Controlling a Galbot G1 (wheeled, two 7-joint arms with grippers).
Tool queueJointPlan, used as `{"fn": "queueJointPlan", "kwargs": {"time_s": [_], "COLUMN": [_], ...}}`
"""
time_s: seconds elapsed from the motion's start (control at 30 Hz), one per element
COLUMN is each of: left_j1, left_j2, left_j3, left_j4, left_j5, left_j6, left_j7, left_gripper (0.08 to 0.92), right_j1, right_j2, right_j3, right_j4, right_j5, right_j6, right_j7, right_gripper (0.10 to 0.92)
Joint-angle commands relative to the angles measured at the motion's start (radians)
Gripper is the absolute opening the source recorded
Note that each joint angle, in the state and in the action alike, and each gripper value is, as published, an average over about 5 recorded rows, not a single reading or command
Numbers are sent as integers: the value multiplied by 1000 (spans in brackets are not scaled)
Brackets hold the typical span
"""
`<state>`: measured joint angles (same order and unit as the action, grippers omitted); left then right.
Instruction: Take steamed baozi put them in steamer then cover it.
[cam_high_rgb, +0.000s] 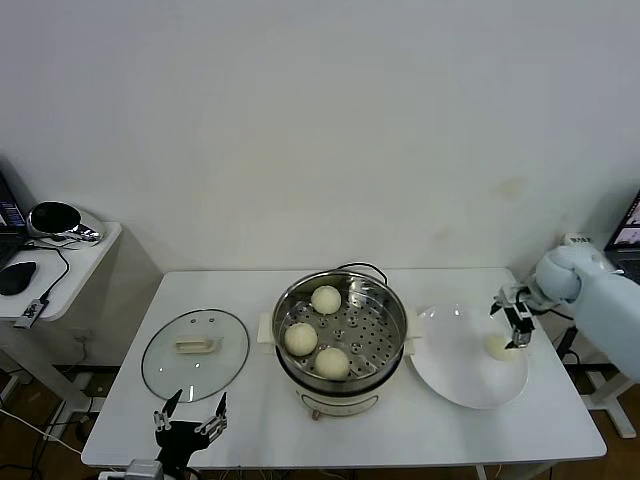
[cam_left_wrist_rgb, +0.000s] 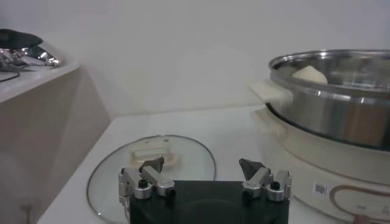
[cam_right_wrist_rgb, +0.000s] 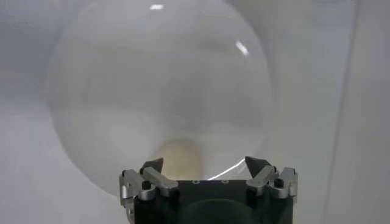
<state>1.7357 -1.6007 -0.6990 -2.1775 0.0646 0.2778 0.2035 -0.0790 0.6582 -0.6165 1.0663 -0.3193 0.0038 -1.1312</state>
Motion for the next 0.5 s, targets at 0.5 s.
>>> {"fn": "queueJointPlan", "kwargs": {"time_s": [0.5], "left_j1": [-7], "left_j2": [1], "left_j3": [-4], "left_j4": [35], "left_j5": [5], "left_j6": [0], "left_j7": [2], "left_gripper": [823], "right_j1": [-65], "right_j2": [79], "right_j3": [56], "right_j4": [-127], "right_j5": [-103], "right_j6": [21], "right_j7": [8], "right_gripper": [823]}}
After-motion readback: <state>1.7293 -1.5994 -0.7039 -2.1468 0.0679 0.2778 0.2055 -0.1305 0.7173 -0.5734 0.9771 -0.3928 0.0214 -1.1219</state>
